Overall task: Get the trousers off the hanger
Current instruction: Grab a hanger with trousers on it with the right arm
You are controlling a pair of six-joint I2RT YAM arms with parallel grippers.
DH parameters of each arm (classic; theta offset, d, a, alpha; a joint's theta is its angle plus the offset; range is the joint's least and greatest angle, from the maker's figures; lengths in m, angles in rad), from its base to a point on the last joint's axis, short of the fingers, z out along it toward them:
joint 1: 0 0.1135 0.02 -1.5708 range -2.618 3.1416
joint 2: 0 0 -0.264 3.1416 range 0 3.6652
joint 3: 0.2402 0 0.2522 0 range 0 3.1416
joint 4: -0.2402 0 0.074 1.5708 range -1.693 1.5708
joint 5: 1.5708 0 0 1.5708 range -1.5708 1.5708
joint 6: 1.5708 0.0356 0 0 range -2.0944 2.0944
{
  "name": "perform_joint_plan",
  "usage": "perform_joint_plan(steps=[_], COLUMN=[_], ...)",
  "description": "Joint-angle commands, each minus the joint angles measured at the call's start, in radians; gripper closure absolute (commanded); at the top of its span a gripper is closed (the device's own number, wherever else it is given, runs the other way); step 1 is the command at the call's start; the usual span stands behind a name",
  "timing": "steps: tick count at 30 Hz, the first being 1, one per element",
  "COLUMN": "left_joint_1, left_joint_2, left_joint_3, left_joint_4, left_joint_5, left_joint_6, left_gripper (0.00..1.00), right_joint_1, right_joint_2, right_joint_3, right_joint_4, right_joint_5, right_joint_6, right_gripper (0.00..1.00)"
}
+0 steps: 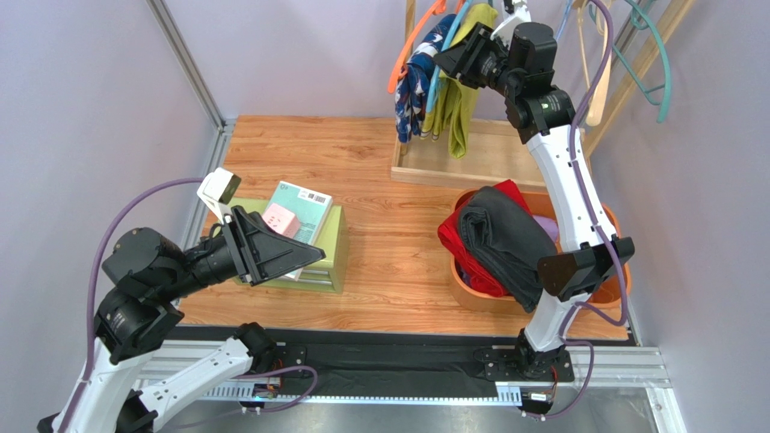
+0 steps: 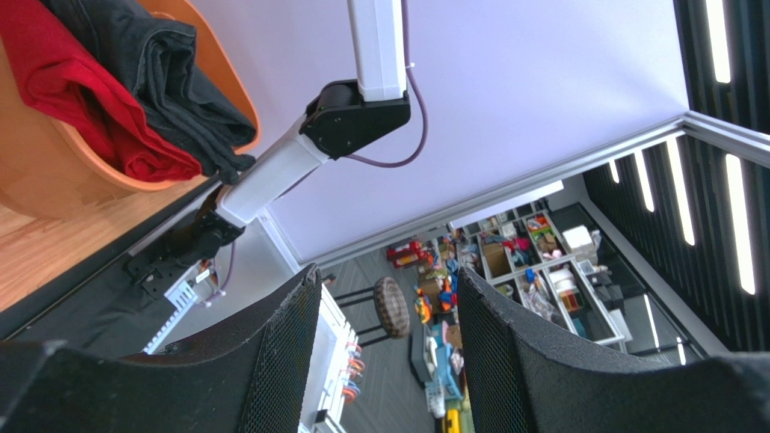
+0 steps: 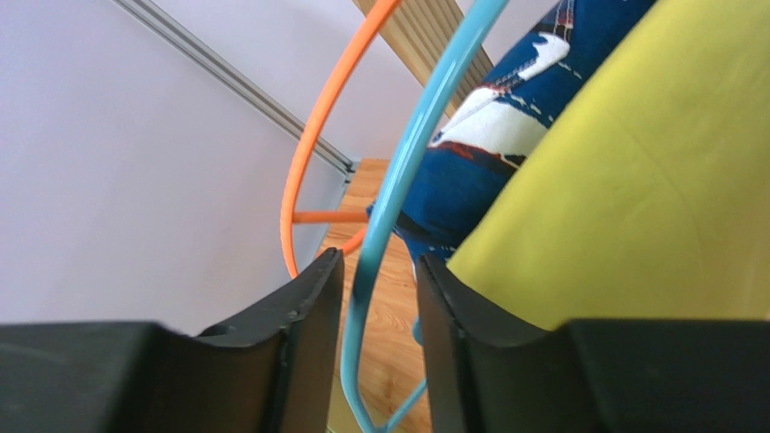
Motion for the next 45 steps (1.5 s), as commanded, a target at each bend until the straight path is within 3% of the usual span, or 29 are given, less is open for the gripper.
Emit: perform_joint_plan(steps=[1, 7, 11, 14, 16, 28, 37, 45], left_joint_1=[0.002, 0.002, 0.003, 0.003, 0.003, 0.003, 0.003, 0.003], left_joint_2=[-0.019, -0.015, -0.031, -0.056, -0.068, -0.055, -0.036, -0.016], left_joint_3=[0.034, 0.048, 0.059, 0.054, 0.054, 0.076, 0.059, 0.066], left_joint_4=[-0.036, -0.046, -0.067, -0.067, -0.069, -0.076, -0.052, -0.043], left_joint_5=[-0.032, -0.027, -0.038, -0.061, -0.076, -0.079, -0.053, -0.04], left_joint_6=[0.032, 0.038, 0.041, 0.037, 0.038, 0.055, 0.04, 0.037], left_gripper=[0.37, 0.37, 0.37, 0.37, 0.37, 0.37, 0.37, 0.37], right_joint_1=[0.006, 0.006, 0.003, 0.001, -0.002, -0.011, -0.043, -0.046], right_joint_2=[0.027, 0.059, 0.082, 0.096, 0.105, 0.016, -0.005, -0.122], right_joint_3=[0.077, 0.075, 0.089, 0.09, 0.103, 0.098, 0.21, 0.077], right_joint_4=[0.133, 0.233, 0.285, 0.317, 0.324, 0.547, 0.532, 0.519], right_joint_5=[-0.008, -0.027, -0.033, -0.031, -0.03, -0.065, -0.154, -0.221], right_joint_6=[0.05, 0.065, 0.125, 0.145, 0.163, 0.177, 0.174, 0.123], right_gripper=[0.65, 0.76, 0.9, 0.91, 1.0, 1.0, 1.0, 1.0])
